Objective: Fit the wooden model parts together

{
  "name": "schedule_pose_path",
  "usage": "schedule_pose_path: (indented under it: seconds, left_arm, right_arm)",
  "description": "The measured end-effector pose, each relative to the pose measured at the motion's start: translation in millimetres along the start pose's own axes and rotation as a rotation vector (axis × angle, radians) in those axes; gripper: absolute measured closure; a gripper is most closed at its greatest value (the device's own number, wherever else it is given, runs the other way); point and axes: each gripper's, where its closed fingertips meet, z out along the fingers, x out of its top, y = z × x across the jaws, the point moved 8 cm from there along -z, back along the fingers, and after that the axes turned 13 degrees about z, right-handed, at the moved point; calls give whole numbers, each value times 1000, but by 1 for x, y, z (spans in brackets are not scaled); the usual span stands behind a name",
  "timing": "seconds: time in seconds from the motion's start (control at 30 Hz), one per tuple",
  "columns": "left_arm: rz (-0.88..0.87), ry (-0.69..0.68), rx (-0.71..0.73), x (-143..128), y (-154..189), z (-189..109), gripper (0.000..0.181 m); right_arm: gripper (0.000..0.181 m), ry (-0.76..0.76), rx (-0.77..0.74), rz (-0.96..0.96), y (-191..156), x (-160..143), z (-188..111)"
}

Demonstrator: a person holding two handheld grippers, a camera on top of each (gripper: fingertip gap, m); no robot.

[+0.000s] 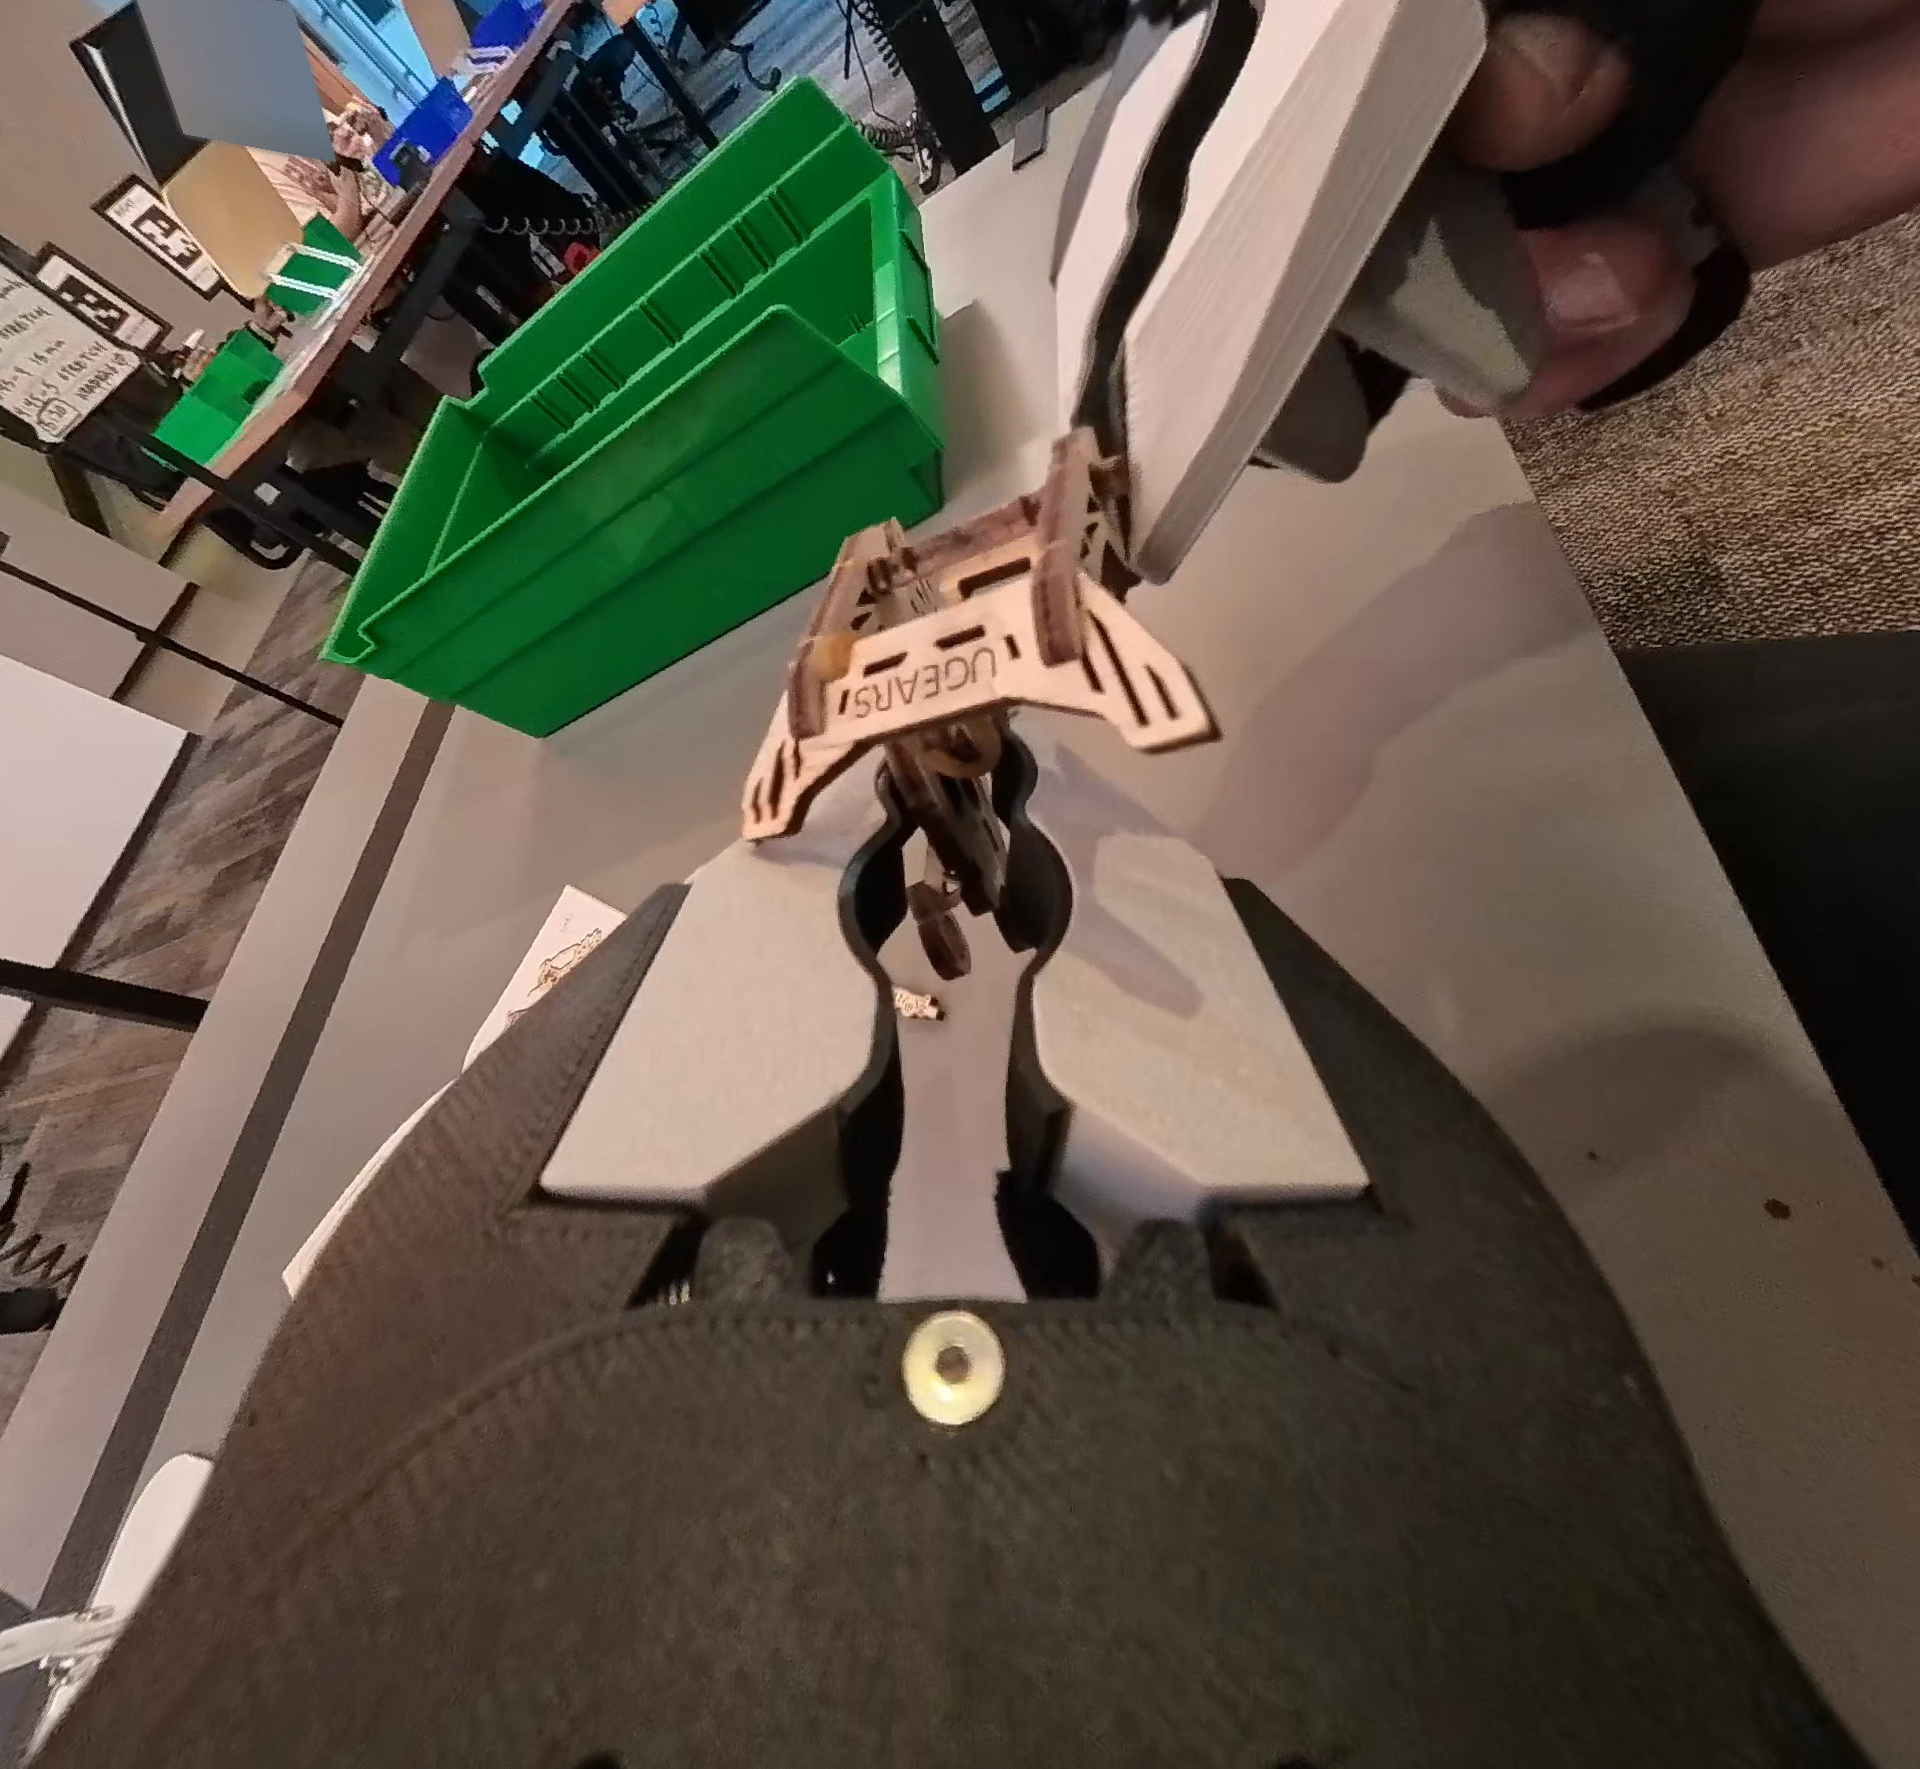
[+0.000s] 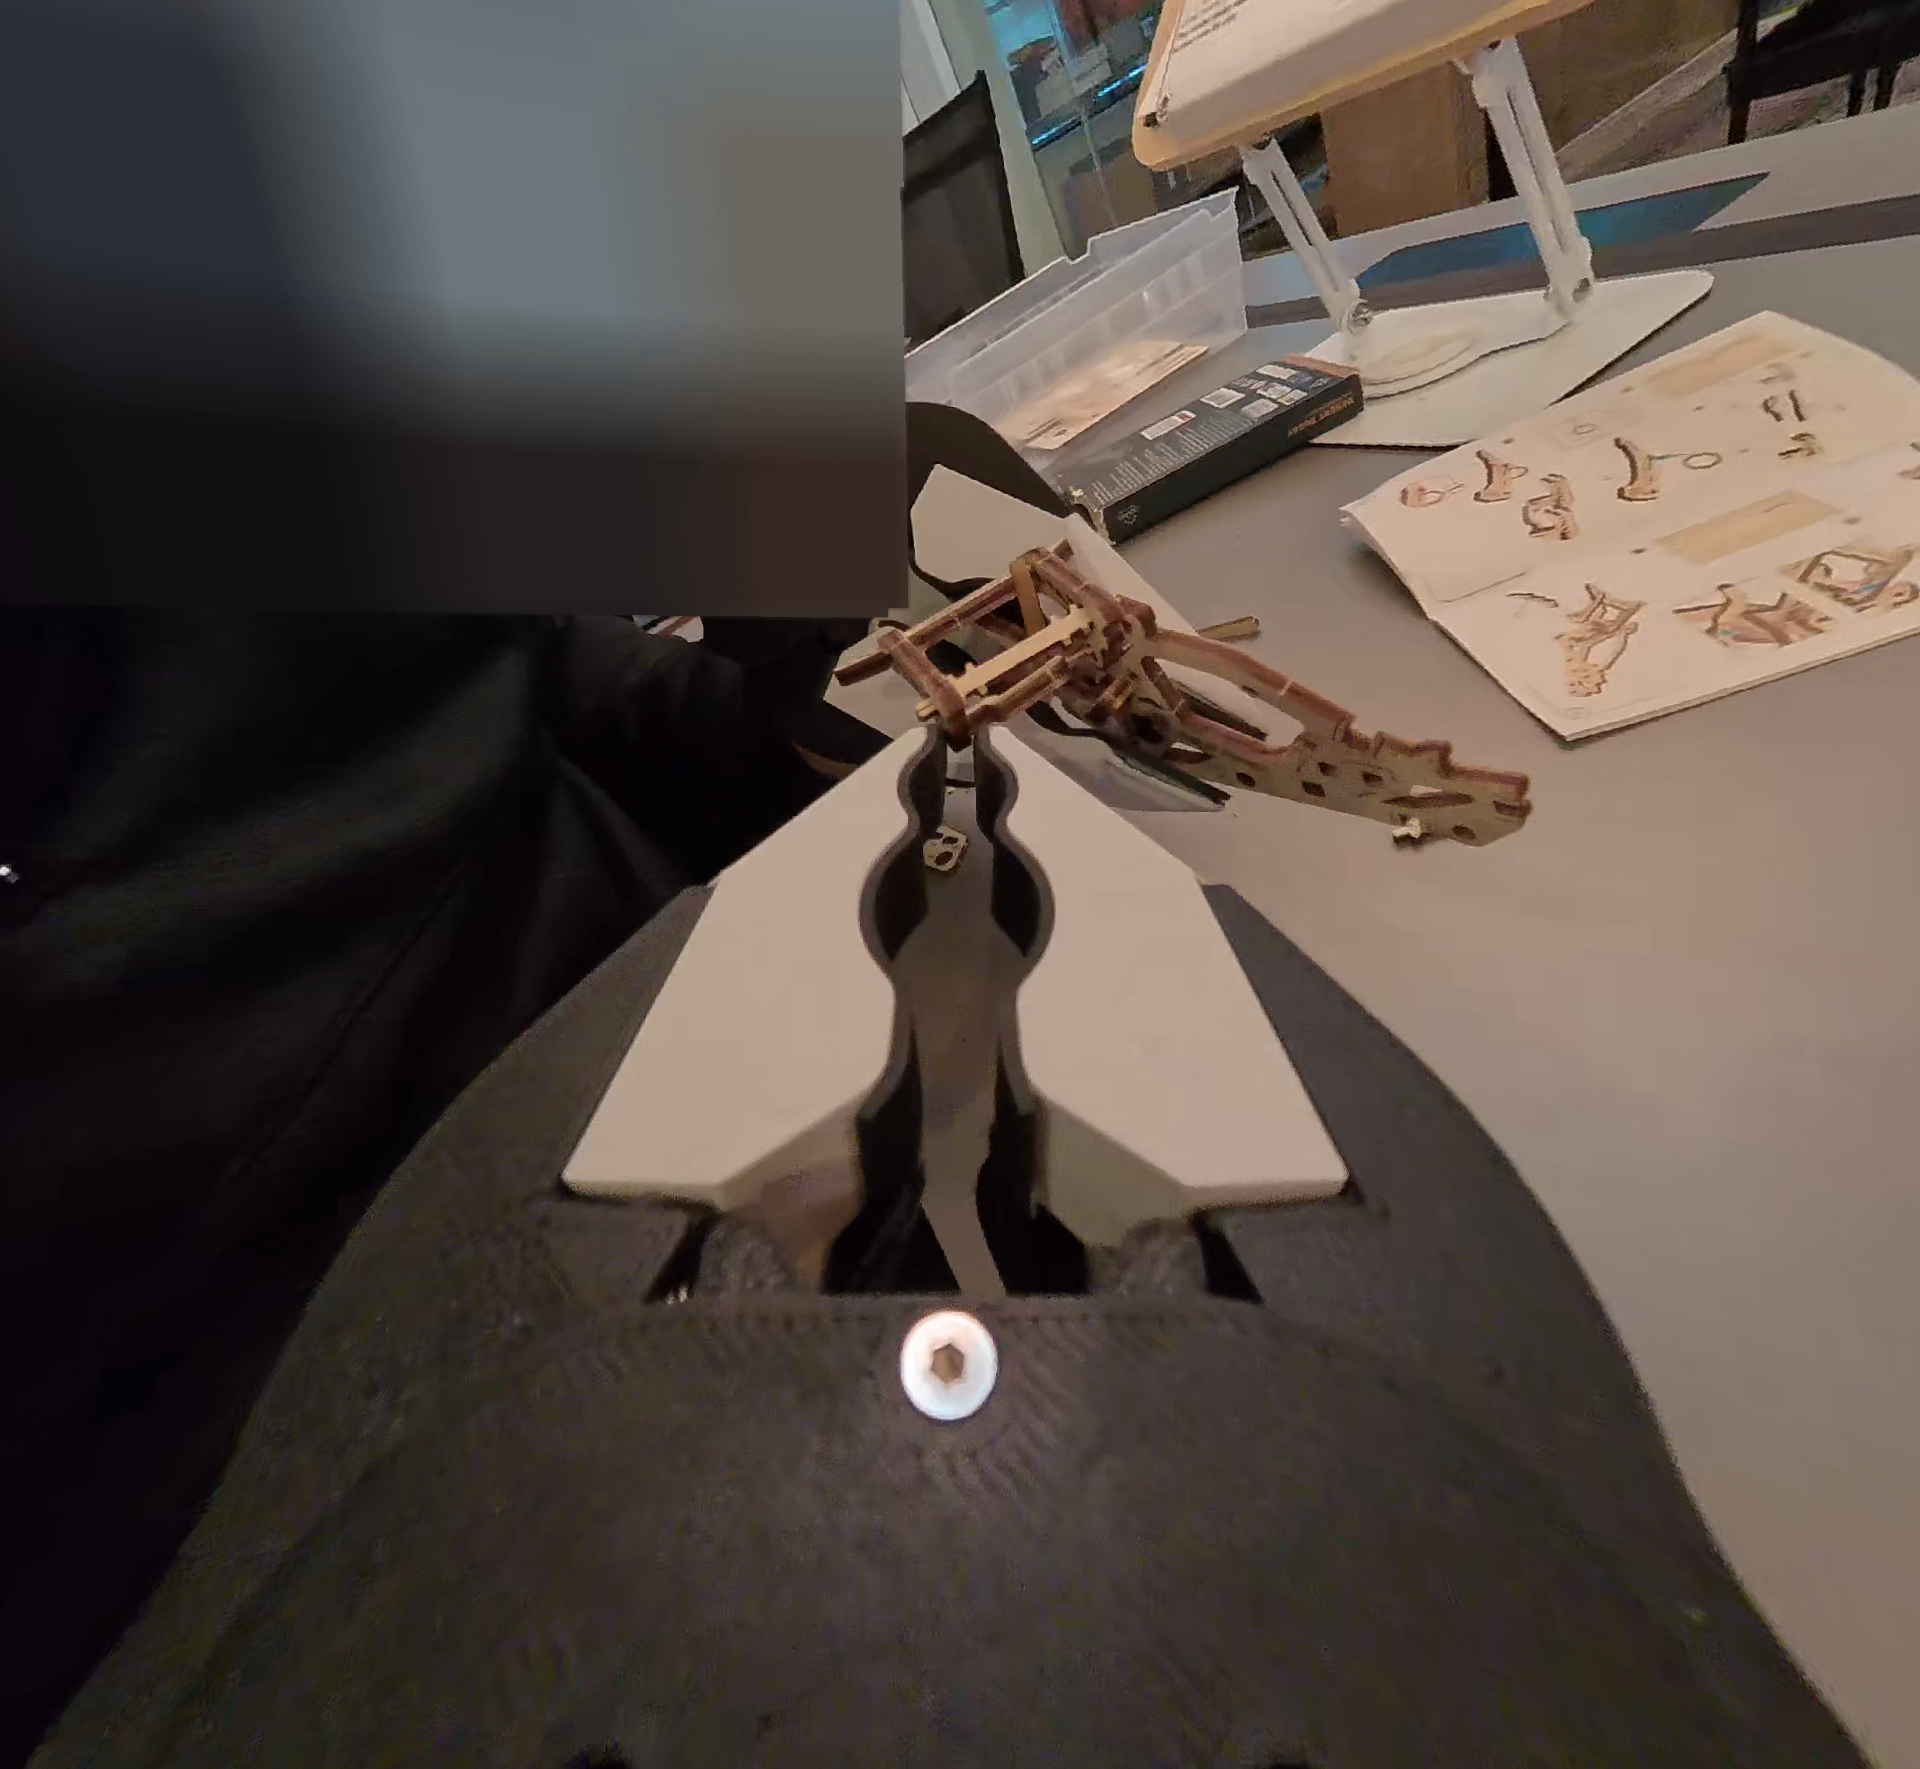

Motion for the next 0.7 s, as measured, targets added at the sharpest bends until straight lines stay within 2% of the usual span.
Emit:
schedule_pose_path:
  seconds: [0.03,0.47,0.7]
  left_arm:
    - [-2,4,2,0,0,0,172]
    - [-111,73,-19,0,-2,-2,172]
    - [-154,109,-25,2,-5,-4,172]
  right_arm:
    - [180,1,6,8,0,0,0]
    - [181,77,181,180,6,-3,3]
    - [181,132,229,205,7,-4,4]
